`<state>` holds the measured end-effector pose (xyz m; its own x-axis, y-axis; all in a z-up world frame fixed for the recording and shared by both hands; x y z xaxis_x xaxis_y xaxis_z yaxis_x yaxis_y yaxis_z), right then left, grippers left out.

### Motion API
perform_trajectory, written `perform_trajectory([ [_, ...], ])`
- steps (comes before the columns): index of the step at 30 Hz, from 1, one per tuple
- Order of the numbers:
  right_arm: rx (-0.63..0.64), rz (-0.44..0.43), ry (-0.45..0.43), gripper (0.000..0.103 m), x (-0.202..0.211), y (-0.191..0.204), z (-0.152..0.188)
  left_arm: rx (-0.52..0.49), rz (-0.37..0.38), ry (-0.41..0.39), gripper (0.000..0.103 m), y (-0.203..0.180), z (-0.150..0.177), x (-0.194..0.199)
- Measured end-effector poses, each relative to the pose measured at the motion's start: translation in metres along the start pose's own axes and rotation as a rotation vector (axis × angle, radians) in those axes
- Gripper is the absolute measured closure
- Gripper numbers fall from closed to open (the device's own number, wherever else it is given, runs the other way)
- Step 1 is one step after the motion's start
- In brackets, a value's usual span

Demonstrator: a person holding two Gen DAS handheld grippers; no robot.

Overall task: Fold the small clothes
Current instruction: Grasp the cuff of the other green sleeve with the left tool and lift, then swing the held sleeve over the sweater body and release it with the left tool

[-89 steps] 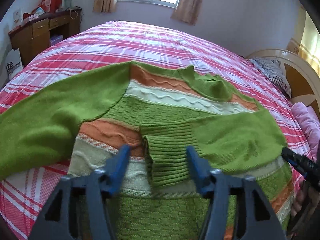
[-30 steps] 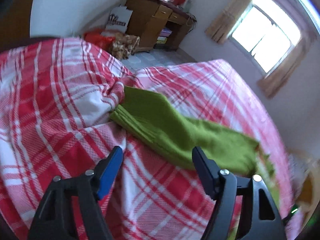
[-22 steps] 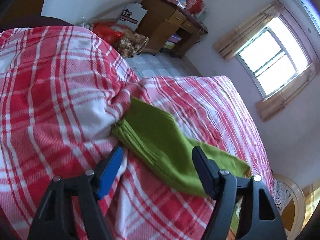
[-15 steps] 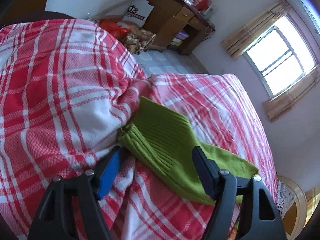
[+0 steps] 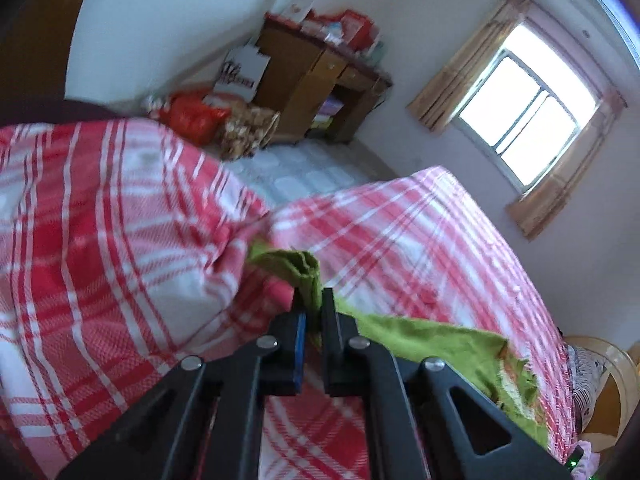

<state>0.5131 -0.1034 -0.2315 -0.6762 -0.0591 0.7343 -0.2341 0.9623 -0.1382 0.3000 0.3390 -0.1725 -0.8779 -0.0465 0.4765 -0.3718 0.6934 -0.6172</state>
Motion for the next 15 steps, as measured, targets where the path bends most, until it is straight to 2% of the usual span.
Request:
perform_trajectory([
  [11, -0.011, -0.007, -0.002, 0.015, 0.001, -0.001, -0.001, -0.09, 0.118, -0.063, 0.098, -0.07, -0.031, 0.02],
  [15, -0.017, -0.039, 0.002, 0.011, 0.0, -0.001, -0.001, -0.118, 0.173, -0.074, 0.098, -0.106, -0.041, 0.021],
])
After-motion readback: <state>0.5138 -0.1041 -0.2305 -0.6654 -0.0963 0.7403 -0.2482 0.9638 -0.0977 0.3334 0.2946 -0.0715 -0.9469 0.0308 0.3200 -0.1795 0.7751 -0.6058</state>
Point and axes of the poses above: each gripper's, at about its wrist camera, not at the fingertips, and x roughly against the way its jaws point, y to its left, z to its underside, the point moved 10 cm from there along -x, roughly the way its jaws point, and after that the axes turned 12 degrees about z, right-handed, at the moved point
